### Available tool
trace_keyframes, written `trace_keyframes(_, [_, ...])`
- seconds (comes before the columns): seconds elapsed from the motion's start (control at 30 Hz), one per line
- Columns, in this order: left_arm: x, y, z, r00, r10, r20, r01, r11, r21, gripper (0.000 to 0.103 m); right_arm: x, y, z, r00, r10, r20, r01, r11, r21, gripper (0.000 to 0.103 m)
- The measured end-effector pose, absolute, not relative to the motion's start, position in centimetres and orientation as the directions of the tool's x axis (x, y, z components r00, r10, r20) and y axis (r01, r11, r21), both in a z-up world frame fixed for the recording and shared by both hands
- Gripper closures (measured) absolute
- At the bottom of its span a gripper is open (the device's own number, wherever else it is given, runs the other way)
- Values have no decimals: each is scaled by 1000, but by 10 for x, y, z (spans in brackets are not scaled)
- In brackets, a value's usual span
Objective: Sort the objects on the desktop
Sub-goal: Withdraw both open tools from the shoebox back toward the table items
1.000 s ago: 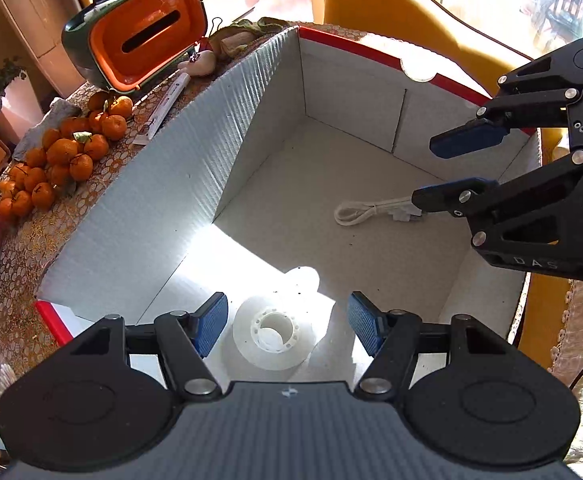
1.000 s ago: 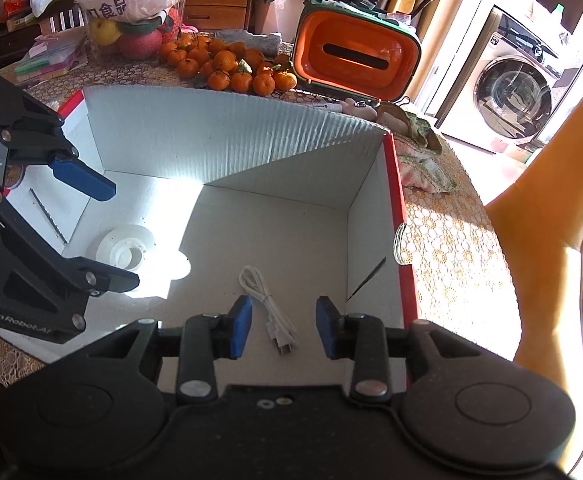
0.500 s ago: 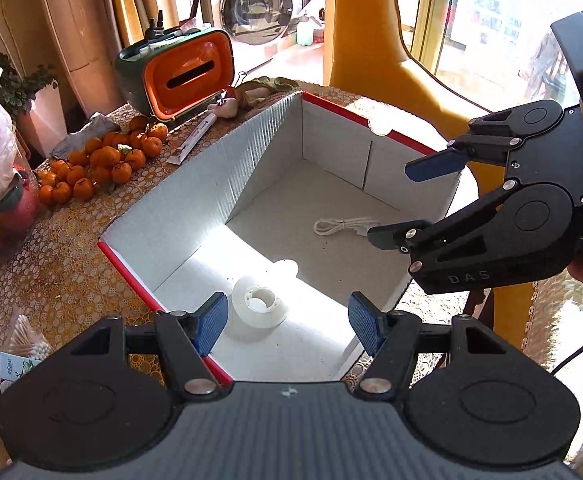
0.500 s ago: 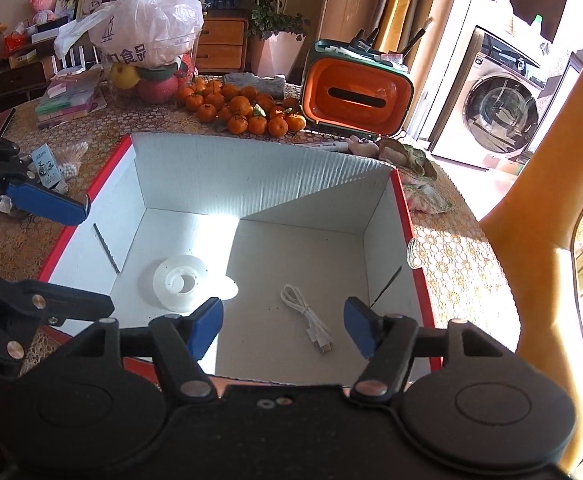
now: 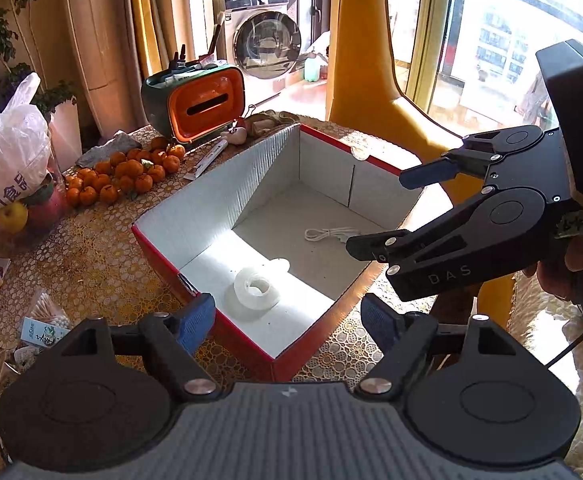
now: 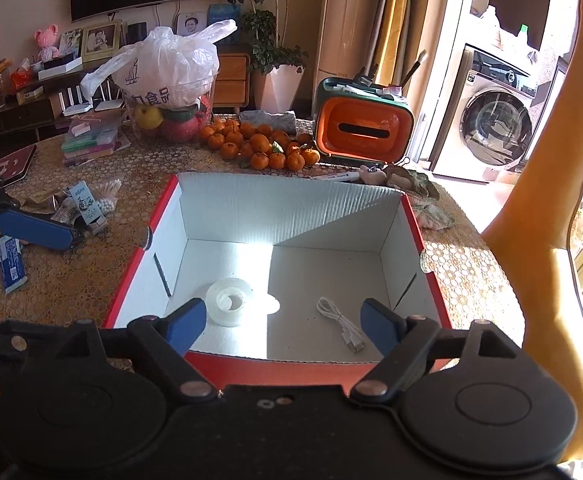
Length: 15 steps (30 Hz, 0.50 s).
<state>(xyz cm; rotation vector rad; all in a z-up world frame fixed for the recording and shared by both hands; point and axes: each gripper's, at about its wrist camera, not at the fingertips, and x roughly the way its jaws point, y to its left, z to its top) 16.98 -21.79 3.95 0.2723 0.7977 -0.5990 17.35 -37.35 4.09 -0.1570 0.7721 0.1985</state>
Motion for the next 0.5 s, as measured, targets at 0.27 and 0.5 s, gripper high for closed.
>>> trace_keyframes(0.27, [148,-193,46,576,-387,-719,558,830,1,20,153,-354,51,716,162,-679,-264,963,-48,15])
trace_keyframes(0.5, [135,-168,46,616,-359,-701,513,859,10,14,141,-334,53,719,172,-674,-273,961,-47,14])
